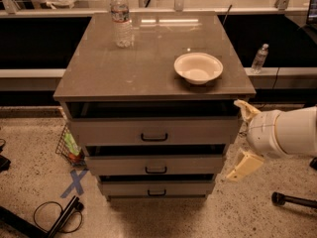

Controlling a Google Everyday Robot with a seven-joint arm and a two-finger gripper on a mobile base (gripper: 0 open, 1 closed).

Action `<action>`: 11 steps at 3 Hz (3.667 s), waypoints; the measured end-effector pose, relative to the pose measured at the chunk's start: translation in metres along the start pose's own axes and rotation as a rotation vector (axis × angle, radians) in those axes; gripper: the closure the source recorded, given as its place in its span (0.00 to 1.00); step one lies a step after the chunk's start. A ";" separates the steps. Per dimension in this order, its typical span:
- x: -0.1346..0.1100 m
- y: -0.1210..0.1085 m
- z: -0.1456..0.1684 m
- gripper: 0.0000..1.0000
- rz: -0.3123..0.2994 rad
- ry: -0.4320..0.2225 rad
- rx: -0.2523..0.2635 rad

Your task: Open top drawer

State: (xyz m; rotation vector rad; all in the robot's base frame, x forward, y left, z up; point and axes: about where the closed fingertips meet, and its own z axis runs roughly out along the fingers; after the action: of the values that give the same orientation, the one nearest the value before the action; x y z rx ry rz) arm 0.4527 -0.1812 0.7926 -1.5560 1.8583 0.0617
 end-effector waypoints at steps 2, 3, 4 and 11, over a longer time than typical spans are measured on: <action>0.000 0.008 0.026 0.00 -0.010 0.027 -0.033; 0.001 0.012 0.056 0.00 -0.027 0.056 -0.062; 0.004 0.013 0.087 0.00 -0.024 0.057 -0.092; 0.014 -0.008 0.200 0.65 -0.139 0.149 -0.230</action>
Offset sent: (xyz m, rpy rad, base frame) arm 0.0081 0.0222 -0.0403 -0.0443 0.0623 0.0275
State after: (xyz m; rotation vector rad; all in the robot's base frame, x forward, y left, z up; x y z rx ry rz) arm 0.5541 -0.1043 0.6380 -1.8901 1.9047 0.1015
